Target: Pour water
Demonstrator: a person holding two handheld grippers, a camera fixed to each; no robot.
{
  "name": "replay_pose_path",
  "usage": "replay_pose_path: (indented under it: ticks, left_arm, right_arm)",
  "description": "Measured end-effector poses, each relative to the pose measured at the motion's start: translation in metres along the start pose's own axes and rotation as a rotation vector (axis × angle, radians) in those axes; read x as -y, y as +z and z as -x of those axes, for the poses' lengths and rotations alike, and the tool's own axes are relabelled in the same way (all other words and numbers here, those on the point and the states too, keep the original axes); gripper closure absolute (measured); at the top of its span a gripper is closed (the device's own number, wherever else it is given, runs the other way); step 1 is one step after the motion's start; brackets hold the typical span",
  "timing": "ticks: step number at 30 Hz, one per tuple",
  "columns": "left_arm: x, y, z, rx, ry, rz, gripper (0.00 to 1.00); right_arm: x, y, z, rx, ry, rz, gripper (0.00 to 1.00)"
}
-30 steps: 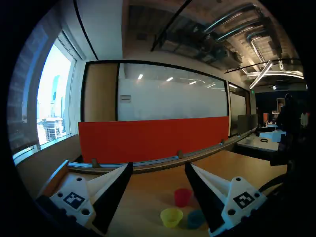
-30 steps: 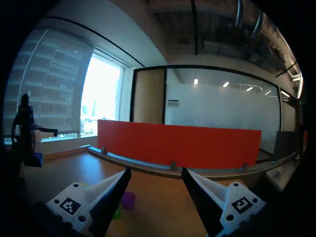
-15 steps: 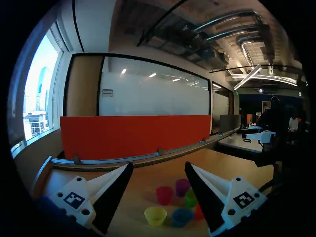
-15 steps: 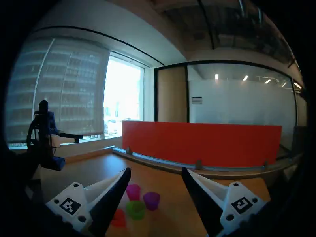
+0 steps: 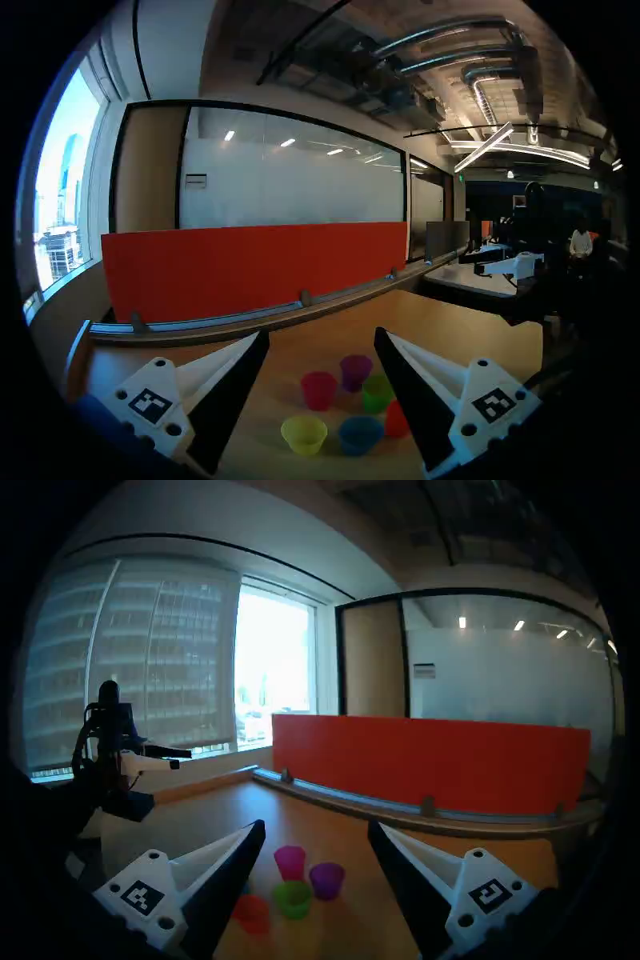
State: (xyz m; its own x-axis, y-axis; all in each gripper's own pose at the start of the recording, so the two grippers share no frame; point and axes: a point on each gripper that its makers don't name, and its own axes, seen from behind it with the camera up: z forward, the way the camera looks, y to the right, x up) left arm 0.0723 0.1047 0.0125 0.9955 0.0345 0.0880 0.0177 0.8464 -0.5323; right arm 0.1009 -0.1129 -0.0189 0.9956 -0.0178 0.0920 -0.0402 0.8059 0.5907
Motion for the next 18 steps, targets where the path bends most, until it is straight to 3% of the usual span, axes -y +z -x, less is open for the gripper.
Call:
replay_pose_path:
  ticks: [18]
  left_arm:
    - [-0.015,0.010,0.060,0.157,0.055,0.100,0.02]
  right_arm:
    - [-0.004,0.008,0.048,0.217,-0.076,-0.081,0.01]
